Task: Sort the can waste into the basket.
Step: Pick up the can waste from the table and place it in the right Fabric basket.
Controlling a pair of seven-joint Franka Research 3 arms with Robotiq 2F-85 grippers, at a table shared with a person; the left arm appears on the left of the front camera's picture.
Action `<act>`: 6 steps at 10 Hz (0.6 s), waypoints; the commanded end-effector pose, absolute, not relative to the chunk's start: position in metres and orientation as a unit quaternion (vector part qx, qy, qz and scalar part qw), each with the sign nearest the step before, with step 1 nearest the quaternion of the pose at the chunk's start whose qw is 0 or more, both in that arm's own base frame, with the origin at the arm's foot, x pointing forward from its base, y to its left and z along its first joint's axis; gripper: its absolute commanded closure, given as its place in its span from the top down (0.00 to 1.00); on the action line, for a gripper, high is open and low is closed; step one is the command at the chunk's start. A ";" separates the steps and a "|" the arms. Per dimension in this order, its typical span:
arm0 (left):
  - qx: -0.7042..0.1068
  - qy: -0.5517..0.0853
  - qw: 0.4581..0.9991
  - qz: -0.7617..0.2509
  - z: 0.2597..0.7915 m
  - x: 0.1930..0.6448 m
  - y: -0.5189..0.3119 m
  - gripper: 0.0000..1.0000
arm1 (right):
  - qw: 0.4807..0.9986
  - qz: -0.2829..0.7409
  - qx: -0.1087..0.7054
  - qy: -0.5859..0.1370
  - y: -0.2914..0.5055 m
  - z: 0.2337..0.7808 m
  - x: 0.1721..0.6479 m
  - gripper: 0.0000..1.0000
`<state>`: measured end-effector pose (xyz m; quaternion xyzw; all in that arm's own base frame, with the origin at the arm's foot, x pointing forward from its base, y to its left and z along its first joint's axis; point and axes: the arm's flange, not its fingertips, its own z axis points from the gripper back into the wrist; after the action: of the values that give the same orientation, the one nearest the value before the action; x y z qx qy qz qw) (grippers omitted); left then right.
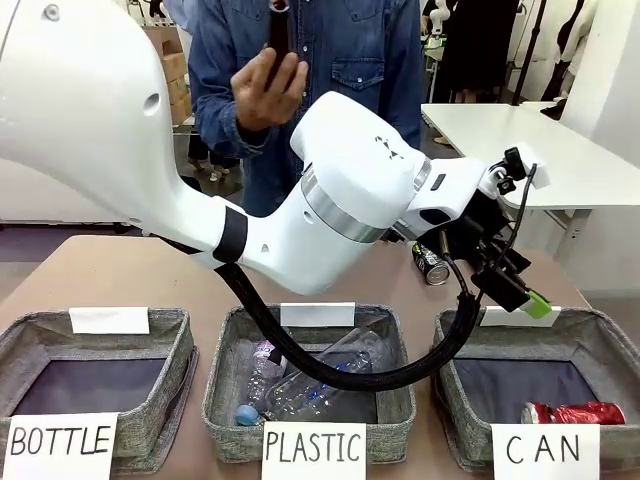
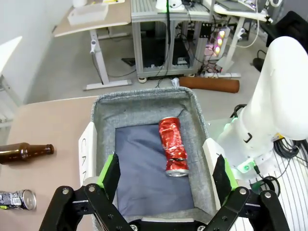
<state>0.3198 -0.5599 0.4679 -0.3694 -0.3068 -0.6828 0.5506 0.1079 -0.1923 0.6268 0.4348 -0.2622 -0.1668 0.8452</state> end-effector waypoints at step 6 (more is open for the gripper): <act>-0.356 -0.314 0.541 -0.694 0.484 0.311 -0.563 1.00 | 0.840 -0.166 0.437 -0.275 -0.193 0.632 0.100 1.00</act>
<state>0.3128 -0.5618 0.4795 -0.3624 -0.3139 -0.6930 0.5384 0.1079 -0.1923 0.6268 0.4348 -0.2622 -0.1668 0.8452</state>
